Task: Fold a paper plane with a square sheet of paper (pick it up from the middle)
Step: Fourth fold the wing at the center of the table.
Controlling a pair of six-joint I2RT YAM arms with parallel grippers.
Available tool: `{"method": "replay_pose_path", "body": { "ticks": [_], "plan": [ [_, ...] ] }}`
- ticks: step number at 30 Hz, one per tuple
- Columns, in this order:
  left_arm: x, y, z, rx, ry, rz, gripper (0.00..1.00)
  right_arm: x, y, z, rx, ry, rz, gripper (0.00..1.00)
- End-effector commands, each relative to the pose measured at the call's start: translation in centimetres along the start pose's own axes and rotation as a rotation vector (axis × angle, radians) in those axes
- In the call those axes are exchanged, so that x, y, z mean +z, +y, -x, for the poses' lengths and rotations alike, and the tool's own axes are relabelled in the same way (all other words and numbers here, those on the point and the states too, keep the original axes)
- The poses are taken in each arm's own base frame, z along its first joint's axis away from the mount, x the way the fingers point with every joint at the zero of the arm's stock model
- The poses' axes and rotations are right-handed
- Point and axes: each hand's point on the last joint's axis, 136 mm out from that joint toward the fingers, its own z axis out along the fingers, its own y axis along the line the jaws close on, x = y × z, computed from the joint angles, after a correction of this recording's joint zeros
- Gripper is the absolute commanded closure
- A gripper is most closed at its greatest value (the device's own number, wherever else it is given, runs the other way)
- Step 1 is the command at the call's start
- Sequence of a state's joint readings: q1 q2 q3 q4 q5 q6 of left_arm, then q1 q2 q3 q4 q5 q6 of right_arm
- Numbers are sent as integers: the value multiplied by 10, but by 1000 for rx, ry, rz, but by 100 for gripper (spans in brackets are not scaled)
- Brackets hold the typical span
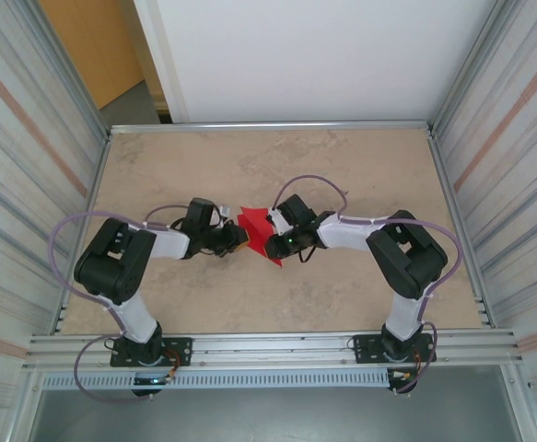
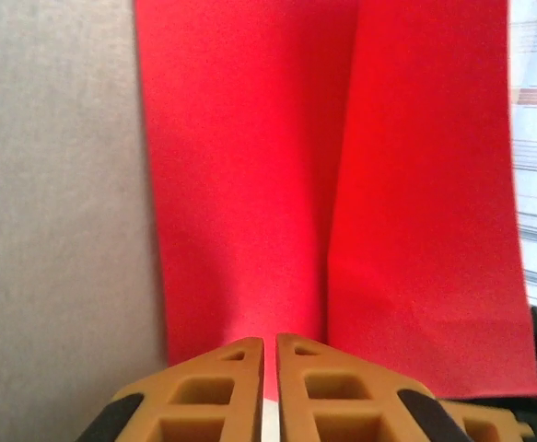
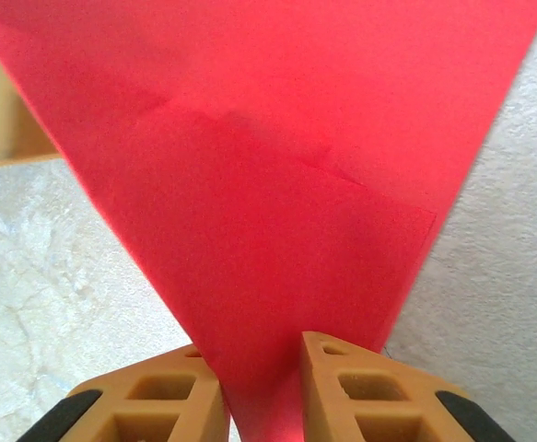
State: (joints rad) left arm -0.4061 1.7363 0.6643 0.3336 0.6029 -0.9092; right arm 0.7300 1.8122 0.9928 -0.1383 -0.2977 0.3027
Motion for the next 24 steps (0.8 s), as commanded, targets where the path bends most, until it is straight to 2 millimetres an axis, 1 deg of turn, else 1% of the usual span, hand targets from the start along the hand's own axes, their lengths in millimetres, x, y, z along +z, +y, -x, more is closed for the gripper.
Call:
{"method": "replay_pose_path", "body": {
  "ticks": [1, 8, 11, 14, 19, 24],
  "plan": [
    [7, 3, 3, 39, -8, 16, 88, -9, 2, 18, -75, -70, -63, 72],
    [13, 23, -2, 22, 42, 112, 90, -10, -2, 27, -158, -106, -188, 66],
    [13, 29, -5, 5, 63, 148, 90, -12, -1, 36, -197, -132, -240, 64],
    [14, 33, -7, 2, 77, 168, 90, -12, -1, 43, -234, -145, -271, 63],
    [15, 35, -10, -11, 92, 172, 90, -9, -2, 46, -296, -142, -285, 63],
    [14, 32, -9, -9, 91, 166, 90, -5, -2, 48, -353, -130, -272, 61]
  ]
}}
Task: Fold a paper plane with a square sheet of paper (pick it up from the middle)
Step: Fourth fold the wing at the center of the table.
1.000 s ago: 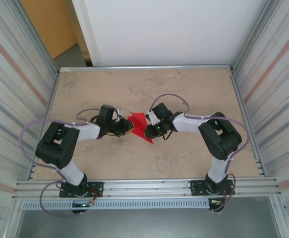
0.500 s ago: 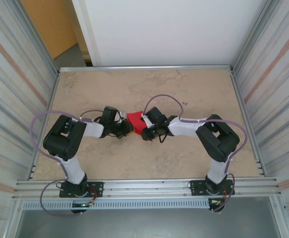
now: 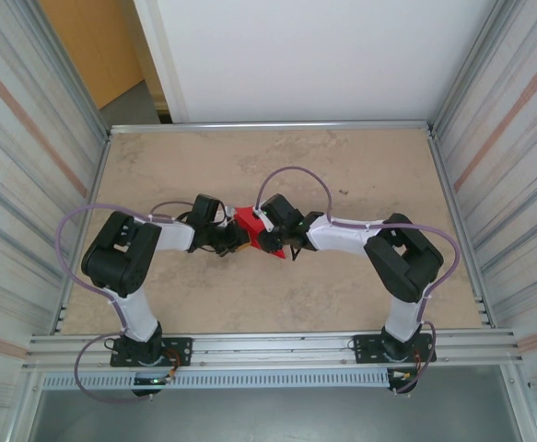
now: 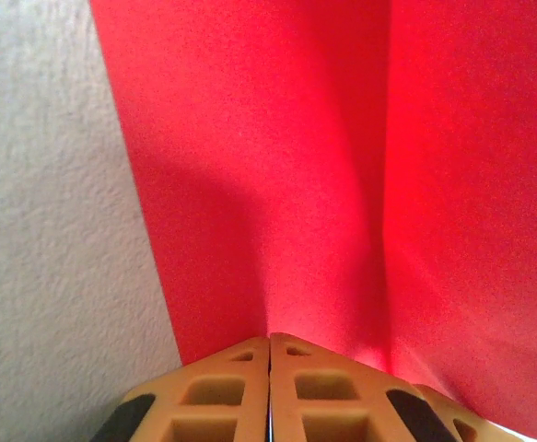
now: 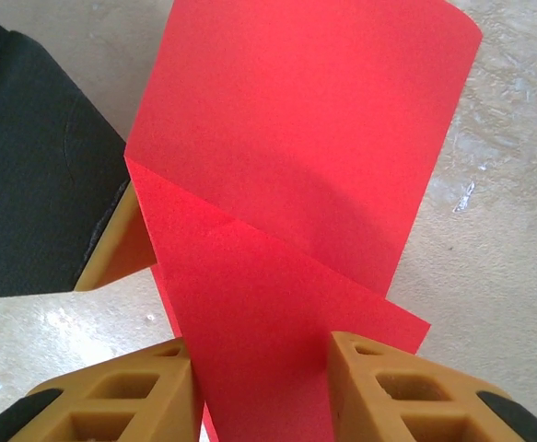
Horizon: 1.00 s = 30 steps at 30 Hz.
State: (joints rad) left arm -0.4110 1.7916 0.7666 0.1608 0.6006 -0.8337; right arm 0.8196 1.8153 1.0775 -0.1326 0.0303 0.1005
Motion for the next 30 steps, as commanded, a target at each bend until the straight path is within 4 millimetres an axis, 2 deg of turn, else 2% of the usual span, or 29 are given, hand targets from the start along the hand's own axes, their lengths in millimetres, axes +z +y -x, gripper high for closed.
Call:
{"method": "replay_pose_path", "body": {
  "ticks": [1, 6, 13, 17, 25, 30],
  "plan": [
    [8, 23, -7, -16, 23, 84, 90, 5, -1, 7, -70, -6, -4, 61],
    [7, 18, -6, -8, 28, 72, 90, 10, 5, 2, -80, 14, 60, 64],
    [-1, 6, 0, 14, -5, 52, 90, 8, 17, 3, -52, 9, 144, 79],
    [-16, -2, 7, 26, -71, 37, 89, 6, 18, 1, 6, 10, 196, 84],
    [-52, 1, 14, 21, -200, 3, 84, -1, 26, 2, 136, 16, 333, 85],
    [-63, -13, 12, 77, -222, -64, 77, -3, 35, 3, 220, 22, 427, 86]
  ]
}}
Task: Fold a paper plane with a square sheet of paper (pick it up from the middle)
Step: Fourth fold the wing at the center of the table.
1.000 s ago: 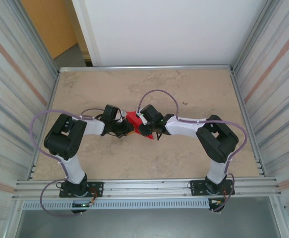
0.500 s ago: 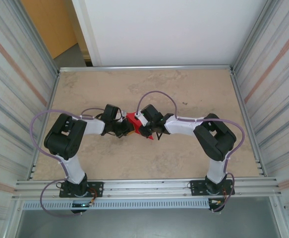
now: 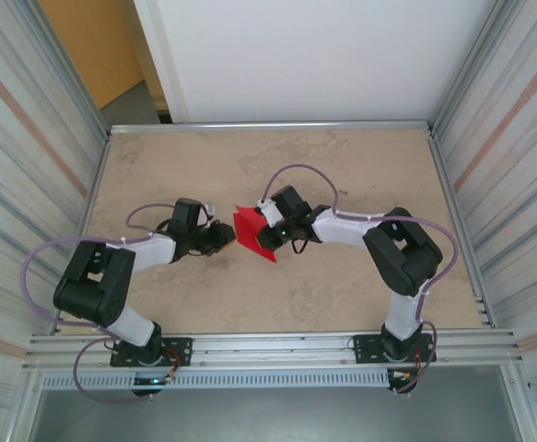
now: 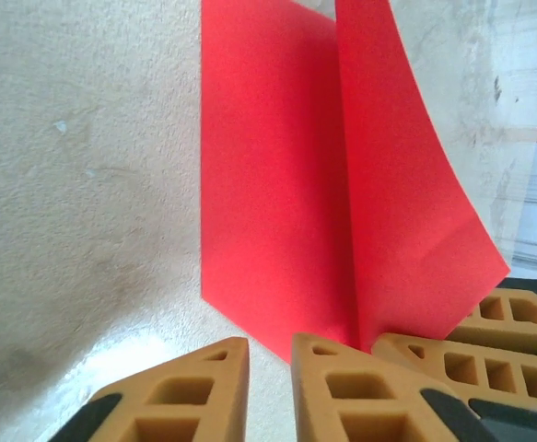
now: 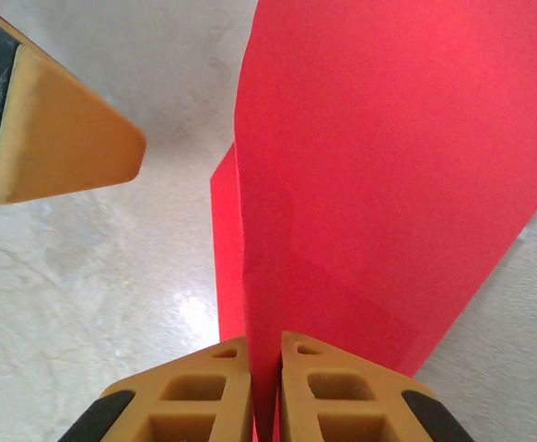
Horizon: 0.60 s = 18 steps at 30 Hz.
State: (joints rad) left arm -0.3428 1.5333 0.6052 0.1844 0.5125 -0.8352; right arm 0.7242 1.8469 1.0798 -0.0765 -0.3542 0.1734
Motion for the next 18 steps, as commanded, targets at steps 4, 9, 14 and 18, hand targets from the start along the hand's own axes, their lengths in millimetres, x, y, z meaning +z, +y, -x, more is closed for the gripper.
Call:
{"method": "replay_pose_path", "body": {
  "ticks": [4, 9, 14, 18],
  "plan": [
    [-8, -24, 3, 85, -28, -115, 70, 1, 15, -4, 149, -3, 151, 87],
    [-6, -32, 1, 114, -16, -165, 61, 3, 16, -10, 210, 11, 199, 87],
    [1, -30, -7, 132, 15, -157, 54, 3, 14, -14, 257, 5, 226, 87],
    [6, -30, -10, 142, 36, -145, 49, 4, 12, -17, 282, 11, 240, 86]
  ]
}}
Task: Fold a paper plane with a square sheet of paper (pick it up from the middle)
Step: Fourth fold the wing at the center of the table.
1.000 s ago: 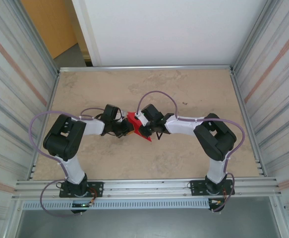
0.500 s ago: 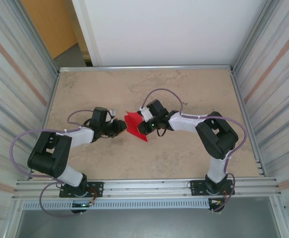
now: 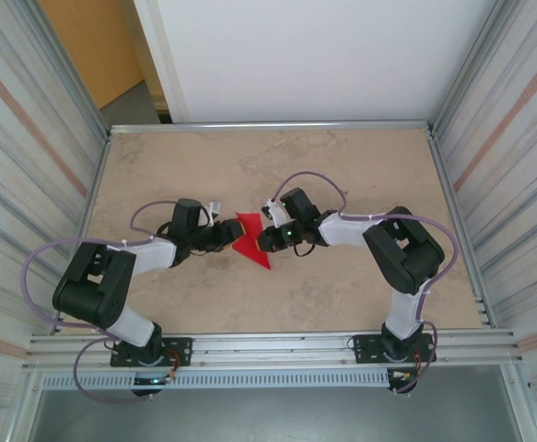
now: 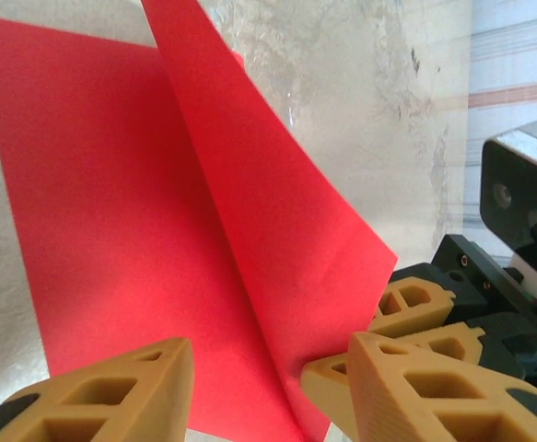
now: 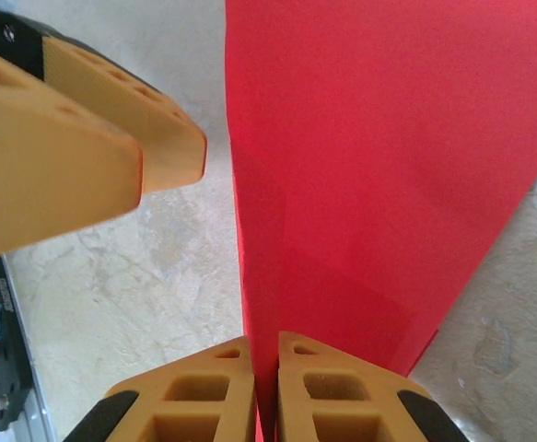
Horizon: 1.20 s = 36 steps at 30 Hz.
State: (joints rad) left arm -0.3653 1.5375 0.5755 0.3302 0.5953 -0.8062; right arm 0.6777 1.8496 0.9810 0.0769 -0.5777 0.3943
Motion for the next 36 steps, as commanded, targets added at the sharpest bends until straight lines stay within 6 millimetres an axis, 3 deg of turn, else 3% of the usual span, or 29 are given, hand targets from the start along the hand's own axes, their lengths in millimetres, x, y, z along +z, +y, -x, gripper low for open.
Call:
{"method": "replay_pose_path", "body": {
  "ticks": [1, 36],
  "plan": [
    [5, -3, -4, 40, 31, -10, 48, 5, -3, -6, 57, 18, 38, 86],
    [27, 11, -12, 53, 132, 128, 48, 15, -14, -17, 140, 46, 84, 86]
  ]
}}
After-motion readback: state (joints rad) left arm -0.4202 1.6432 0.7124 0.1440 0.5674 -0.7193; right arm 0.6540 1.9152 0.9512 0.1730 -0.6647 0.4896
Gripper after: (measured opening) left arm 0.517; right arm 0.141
